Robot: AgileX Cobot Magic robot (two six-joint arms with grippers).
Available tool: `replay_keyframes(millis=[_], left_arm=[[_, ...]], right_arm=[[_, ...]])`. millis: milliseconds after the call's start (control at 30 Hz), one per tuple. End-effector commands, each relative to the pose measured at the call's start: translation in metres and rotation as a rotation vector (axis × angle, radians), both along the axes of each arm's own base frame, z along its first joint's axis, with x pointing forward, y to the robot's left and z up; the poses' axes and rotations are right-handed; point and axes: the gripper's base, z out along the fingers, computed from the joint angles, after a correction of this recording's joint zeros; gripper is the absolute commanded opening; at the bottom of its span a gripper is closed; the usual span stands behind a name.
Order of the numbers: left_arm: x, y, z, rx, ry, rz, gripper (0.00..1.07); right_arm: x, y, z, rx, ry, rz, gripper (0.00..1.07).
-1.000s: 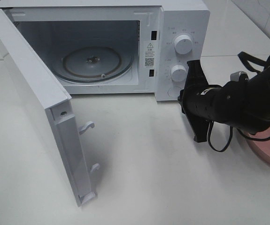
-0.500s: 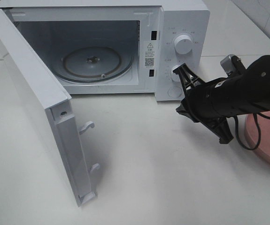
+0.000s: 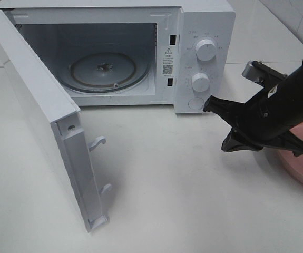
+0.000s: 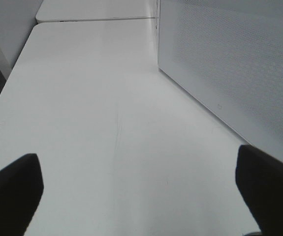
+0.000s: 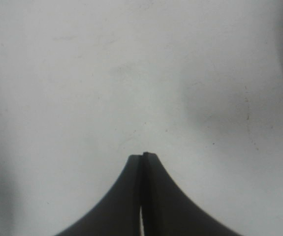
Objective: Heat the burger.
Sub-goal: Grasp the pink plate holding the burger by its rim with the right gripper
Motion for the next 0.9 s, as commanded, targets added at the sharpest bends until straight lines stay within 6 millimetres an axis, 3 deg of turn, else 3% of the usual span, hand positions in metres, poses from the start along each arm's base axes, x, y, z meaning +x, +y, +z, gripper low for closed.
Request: replay_keyframes(millis=[33, 467, 667, 733, 833, 867, 900], left_arm=[[-0.002, 0.0, 0.0, -0.006, -0.035, -0.004, 1.0], [-0.002, 0.0, 0.0, -0.006, -0.035, -0.004, 1.0], [-0.002, 0.0, 0.0, -0.006, -0.035, -0.004, 1.0], [-0.002, 0.0, 0.0, -0.006, -0.035, -0.004, 1.0], [-0.002, 0.0, 0.0, -0.006, -0.035, -0.004, 1.0], [-0.002, 0.0, 0.0, -0.006, -0.035, -0.004, 1.0], [-0.002, 0.0, 0.0, -0.006, -0.035, -0.004, 1.0]], right_arm=[[0.002, -0.004, 0.01, -0.075, 0.015, 0.116, 0.04], [0.005, -0.014, 0.045, -0.373, 0.133, 0.766, 0.1], [0.004, -0.017, 0.05, -0.4, 0.17, 0.777, 0.15], [0.007, -0.016, 0.055, -0.391, 0.165, 0.72, 0.32], [0.008, -0.016, 0.055, -0.391, 0.163, 0.717, 0.4], [0.008, -0.016, 0.055, -0.396, 0.162, 0.72, 0.61], [0.008, -0.016, 0.055, -0.401, 0.163, 0.721, 0.7]])
